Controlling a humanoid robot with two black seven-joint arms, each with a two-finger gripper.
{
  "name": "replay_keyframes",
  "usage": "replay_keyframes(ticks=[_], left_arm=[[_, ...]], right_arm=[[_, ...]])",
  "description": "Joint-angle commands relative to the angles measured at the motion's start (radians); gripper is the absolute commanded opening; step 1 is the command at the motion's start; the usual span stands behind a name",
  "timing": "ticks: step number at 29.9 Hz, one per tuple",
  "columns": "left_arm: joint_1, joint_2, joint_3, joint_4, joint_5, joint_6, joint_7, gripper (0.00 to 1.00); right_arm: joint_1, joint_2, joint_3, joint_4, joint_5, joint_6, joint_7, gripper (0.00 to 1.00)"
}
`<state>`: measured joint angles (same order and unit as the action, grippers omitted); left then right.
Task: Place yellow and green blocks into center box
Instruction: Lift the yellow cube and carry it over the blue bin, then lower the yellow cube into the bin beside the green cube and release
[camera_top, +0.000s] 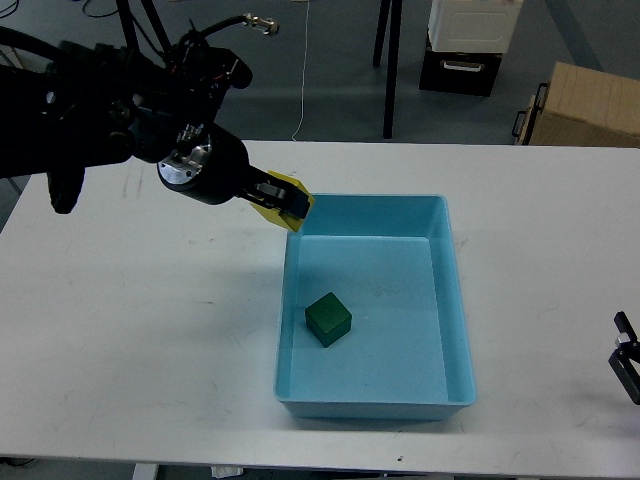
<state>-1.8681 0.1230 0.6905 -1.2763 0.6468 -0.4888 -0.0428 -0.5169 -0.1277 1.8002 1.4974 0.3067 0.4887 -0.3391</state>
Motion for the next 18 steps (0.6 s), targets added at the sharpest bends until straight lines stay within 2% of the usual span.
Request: replay_keyframes(ticks=[1,5,9,13,15,18], left_arm=[[0.055,-0.059,0.004,0.044,-0.001,0.000,-0.002,0.04],[0.093,-0.105,0.004,0.058,-0.001,0.000,-0.005,0.07],[0.179,-0.123,0.006,0.126,0.000,0.000,-0.003,0.17],[0.221,-0.123,0.009,0.146,0.000,0.000,-0.002,0.34],[0.224,-0.122,0.009,0.147,0.002,0.000,-0.008,0.48],[0.222,-0.114,0.009,0.147,0.000,0.000,-0.012,0.61]], right_arm=[[0.000,0.000,0.001,-0.014,0.000,0.000,0.000,1.00],[0.003,0.000,-0.004,-0.029,0.000,0.000,0.000,1.00],[0.006,0.000,-0.005,-0.037,-0.001,0.000,0.000,1.00],[0.008,0.000,0.001,-0.051,-0.001,0.000,0.000,1.00],[0.009,0.000,0.001,-0.060,0.000,0.000,0.000,1.00],[0.009,0.000,-0.001,-0.065,0.000,0.000,0.000,1.00]])
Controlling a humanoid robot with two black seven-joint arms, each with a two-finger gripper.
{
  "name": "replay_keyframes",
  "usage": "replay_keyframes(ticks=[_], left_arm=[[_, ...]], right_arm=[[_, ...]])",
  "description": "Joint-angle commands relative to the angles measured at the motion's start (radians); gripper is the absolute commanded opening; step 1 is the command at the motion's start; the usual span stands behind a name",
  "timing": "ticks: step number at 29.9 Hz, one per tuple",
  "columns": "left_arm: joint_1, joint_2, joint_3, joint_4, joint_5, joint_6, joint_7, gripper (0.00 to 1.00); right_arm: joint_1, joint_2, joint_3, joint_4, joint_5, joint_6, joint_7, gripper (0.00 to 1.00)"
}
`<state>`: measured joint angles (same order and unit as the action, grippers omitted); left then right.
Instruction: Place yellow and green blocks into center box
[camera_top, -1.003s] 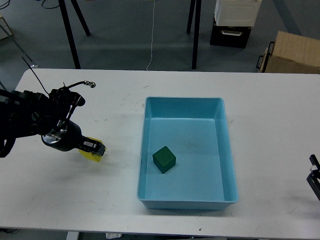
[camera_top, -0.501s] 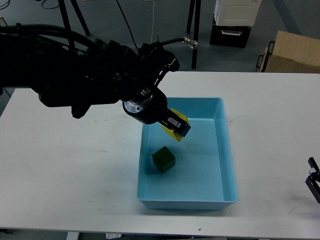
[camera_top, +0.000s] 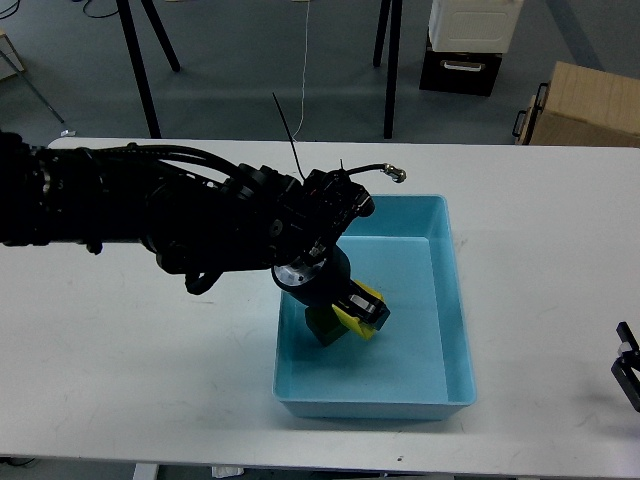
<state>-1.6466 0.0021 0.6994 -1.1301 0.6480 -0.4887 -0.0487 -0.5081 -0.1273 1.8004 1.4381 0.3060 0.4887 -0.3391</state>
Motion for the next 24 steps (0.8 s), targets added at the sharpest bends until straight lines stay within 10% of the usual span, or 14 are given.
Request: replay_keyframes(ticks=[1,14,24], left_arm=[[0.002,0.009,0.000,0.001,-0.001,0.000,-0.013,0.65],[-0.015,0.074,-0.043,0.029,-0.010,0.000,-0.063,0.81],[0.143,0.278,-0.599,0.101,-0.017,0.000,-0.069,0.93]], right_arm=[[0.000,0.000,-0.003,-0.005,0.001,0.000,0.000,1.00],[0.000,-0.002,0.000,-0.004,0.001,0.000,0.000,1.00],[0.008,0.000,-0.006,-0.001,0.001,0.000,0.000,1.00]])
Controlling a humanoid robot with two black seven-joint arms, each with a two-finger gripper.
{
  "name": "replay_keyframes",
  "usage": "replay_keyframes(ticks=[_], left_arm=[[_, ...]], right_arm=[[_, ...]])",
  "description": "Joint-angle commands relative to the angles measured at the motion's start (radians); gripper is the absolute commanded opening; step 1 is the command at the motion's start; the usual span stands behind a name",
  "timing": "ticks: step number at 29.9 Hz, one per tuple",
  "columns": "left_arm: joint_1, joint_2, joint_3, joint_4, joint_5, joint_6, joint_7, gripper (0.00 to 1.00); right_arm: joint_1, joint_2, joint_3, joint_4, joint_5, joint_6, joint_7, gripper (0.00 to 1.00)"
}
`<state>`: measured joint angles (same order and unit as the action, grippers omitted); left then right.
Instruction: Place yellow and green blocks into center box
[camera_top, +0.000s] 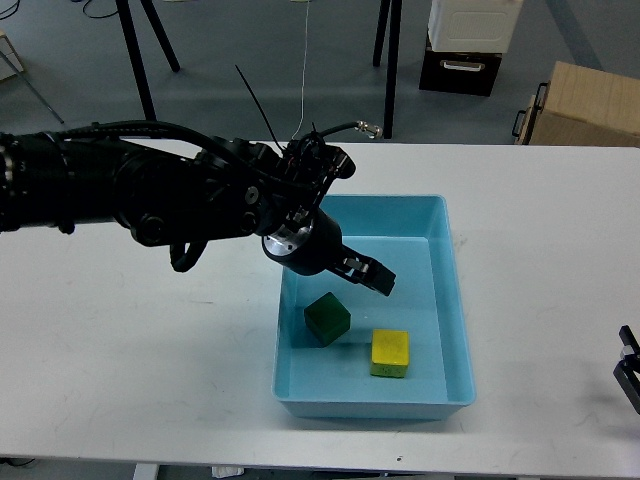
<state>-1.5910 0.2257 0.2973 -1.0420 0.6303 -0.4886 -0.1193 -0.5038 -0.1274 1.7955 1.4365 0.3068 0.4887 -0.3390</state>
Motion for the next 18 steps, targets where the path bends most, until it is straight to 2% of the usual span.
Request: replay_keyframes(ticks=[1,4,9,12,15,18], left_arm=[[0.118,0.067,-0.272,0.020,0.000,0.000,0.001,0.95],[0.238,0.083,-0.548,0.039,-0.015,0.000,0.007,0.98],[0.426,0.109,-0.884,0.043,-0.080,0.000,0.007,0.99],[0.544,0.142,-1.138,0.059,-0.087,0.000,0.001,1.00],[0.733,0.144,-1.476,0.068,-0.098,0.000,0.007,1.00],[0.941,0.165,-1.639,-0.007,-0.124,0.000,0.009,1.00]], right_arm=[[0.004,0.000,-0.001,0.001,0.000,0.000,0.000,1.00],[0.010,0.000,-0.001,0.001,0.000,0.000,0.000,1.00],[0.031,0.000,-0.001,0.004,0.001,0.000,0.000,1.00],[0.053,0.002,-0.001,0.005,0.001,0.000,0.002,1.00],[0.067,0.003,-0.004,0.007,0.001,0.000,0.002,1.00],[0.077,0.006,-0.007,0.007,0.001,0.000,0.002,1.00]])
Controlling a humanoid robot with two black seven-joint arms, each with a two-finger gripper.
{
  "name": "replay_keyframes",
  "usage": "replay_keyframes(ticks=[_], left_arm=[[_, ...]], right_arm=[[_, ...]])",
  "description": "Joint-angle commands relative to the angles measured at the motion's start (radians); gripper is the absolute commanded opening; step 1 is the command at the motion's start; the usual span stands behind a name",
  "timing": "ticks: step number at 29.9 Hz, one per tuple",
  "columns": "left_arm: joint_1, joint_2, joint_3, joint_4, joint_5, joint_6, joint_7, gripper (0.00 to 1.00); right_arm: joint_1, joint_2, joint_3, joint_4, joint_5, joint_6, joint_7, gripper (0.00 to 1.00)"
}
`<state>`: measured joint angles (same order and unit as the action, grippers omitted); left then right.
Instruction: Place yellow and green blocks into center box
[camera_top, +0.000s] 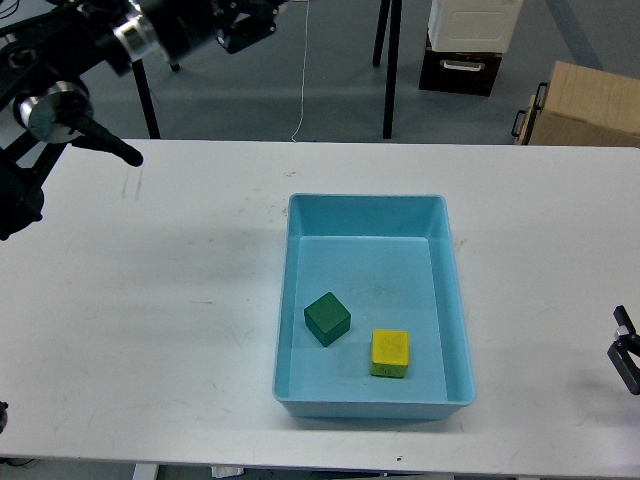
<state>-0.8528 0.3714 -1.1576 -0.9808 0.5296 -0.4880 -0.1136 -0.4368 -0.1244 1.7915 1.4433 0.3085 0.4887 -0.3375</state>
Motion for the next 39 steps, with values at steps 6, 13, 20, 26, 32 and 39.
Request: replay_keyframes(ticks=[6,13,20,26,32,39], left_arm=[[0.630,-0.079,-0.445,-0.353,-0.048,-0.001,0.005,1.00],[0.954,-0.314,-0.531,-0.587,-0.126,-0.001,0.005,1.00],[1.176,-0.371,-0.479,-0.670,-0.247,-0.001,0.035,1.00],[1.334,-0.371,-0.320,-0.668,-0.430,-0.001,0.042,1.00],[1.396,-0.371,-0.263,-0.664,-0.474,-0.001,0.042,1.00],[1.390,-0.371,-0.264,-0.664,-0.476,-0.001,0.042,1.00]], right_arm=[[0.018,0.049,-0.007,0.002,0.000,0.000,0.000,1.00],[0.030,0.074,-0.050,0.038,0.000,0.000,0.000,1.00],[0.006,0.077,-0.054,0.078,0.000,0.000,0.000,1.00],[-0.077,0.077,-0.038,0.126,0.001,0.000,0.035,1.00],[-0.120,0.057,-0.047,0.161,0.003,0.000,0.040,1.00],[-0.128,0.057,-0.049,0.193,0.001,0.000,0.040,1.00]])
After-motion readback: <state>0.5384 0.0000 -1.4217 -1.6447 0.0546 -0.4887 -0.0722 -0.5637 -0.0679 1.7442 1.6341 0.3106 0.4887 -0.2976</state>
